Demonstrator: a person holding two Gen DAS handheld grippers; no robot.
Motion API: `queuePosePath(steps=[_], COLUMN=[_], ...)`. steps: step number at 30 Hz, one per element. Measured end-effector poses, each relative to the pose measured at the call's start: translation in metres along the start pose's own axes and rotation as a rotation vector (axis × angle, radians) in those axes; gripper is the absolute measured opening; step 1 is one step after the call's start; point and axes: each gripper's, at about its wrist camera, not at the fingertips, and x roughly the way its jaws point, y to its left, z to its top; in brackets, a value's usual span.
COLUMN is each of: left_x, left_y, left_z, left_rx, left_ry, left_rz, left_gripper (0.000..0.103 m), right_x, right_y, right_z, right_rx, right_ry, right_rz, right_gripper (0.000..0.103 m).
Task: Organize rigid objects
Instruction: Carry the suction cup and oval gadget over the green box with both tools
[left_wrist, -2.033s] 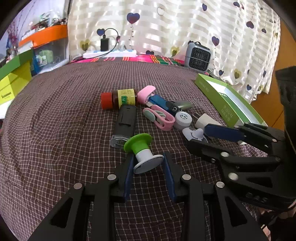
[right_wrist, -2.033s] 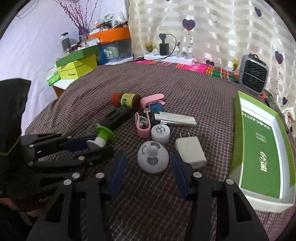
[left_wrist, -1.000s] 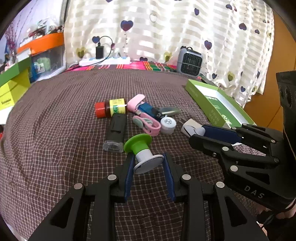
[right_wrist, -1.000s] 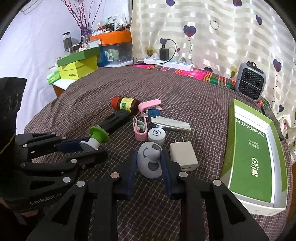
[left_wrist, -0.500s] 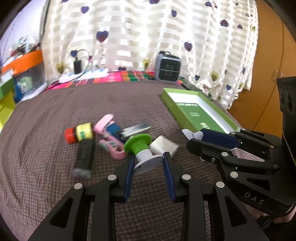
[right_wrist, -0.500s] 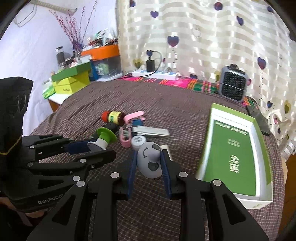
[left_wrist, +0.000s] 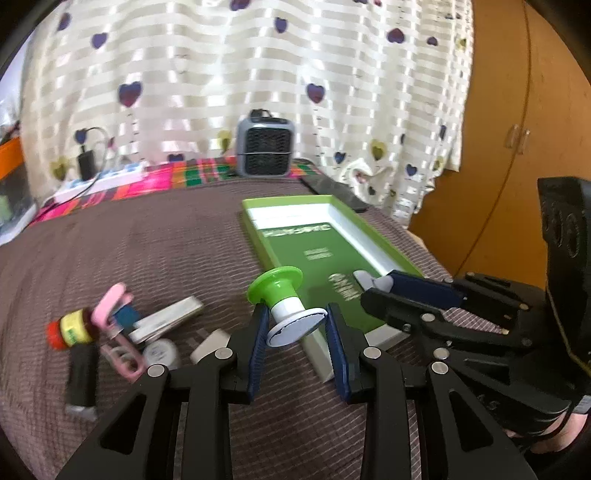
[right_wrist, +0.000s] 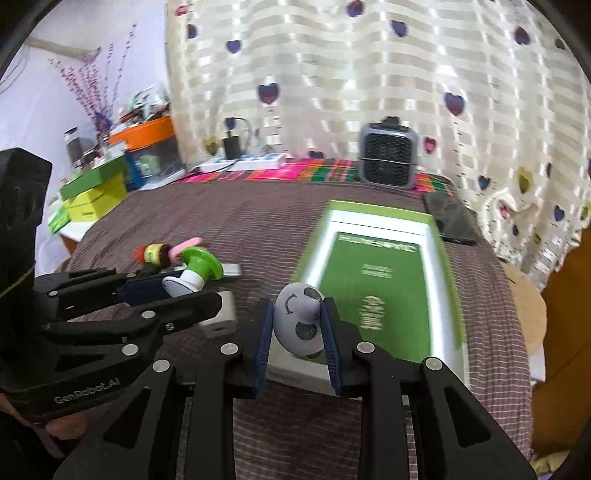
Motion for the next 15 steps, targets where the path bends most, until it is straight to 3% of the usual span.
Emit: queuePosePath(steps=[15], left_x=[0.057], left_y=[-0.035], left_z=[0.006], left_rx=[0.032], left_ry=[0.1], left_rz=[-0.118], left_gripper=[0.03], right_x=[0.012], right_y=[-0.056], right_z=[-0.014], right_rx=[0.086], right_ry=[0.07], right_rz=[-0.128], right_gripper=[0.027])
